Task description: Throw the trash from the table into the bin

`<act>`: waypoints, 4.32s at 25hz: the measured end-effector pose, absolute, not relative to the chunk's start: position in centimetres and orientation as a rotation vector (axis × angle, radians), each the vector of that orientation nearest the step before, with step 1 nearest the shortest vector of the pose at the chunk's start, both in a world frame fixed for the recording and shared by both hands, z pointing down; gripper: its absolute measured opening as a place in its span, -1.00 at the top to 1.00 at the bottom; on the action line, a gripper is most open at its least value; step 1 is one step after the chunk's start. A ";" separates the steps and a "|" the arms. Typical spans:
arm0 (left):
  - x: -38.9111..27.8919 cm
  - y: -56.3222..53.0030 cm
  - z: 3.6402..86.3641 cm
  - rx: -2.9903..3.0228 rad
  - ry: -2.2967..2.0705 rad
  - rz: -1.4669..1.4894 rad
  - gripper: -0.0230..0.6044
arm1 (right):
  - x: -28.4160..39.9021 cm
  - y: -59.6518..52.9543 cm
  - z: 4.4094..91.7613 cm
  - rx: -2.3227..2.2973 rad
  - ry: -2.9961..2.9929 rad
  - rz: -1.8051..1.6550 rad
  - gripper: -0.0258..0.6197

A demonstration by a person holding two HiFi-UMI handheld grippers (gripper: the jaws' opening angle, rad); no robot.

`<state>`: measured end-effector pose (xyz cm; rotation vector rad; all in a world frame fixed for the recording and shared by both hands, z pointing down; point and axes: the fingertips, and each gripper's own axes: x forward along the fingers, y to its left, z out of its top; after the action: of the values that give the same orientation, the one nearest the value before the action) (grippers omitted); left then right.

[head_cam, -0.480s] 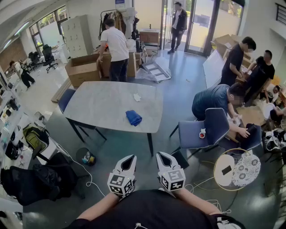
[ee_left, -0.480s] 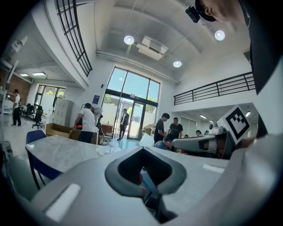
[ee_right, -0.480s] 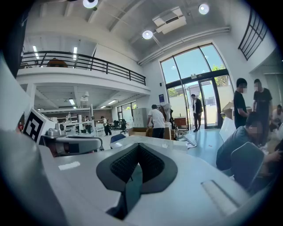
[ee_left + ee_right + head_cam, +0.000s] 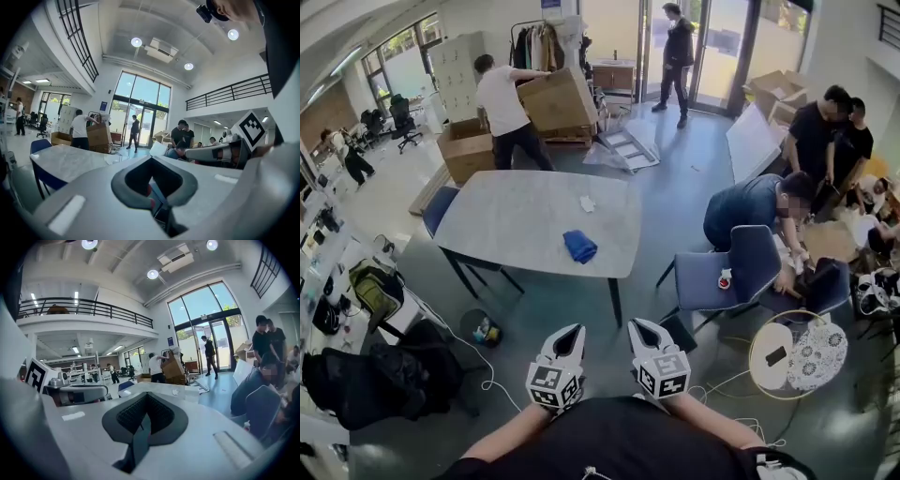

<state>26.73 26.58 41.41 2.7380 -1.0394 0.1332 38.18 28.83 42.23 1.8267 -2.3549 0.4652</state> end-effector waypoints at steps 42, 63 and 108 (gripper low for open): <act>27.8 27.2 41.8 2.547 -1.495 0.121 0.92 | 42.5 26.1 44.9 1.587 -2.535 0.683 0.83; 25.0 7.1 40.4 2.704 -1.260 0.044 0.92 | 38.9 10.2 45.1 1.812 -2.363 0.687 0.83; 23.3 -23.5 43.2 2.404 -1.498 0.152 0.93 | 45.0 -27.3 49.8 1.621 -2.344 0.775 0.82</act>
<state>23.26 -23.55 43.23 2.4040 -1.4983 0.1517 45.02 -27.32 49.78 1.6207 -2.3436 0.7748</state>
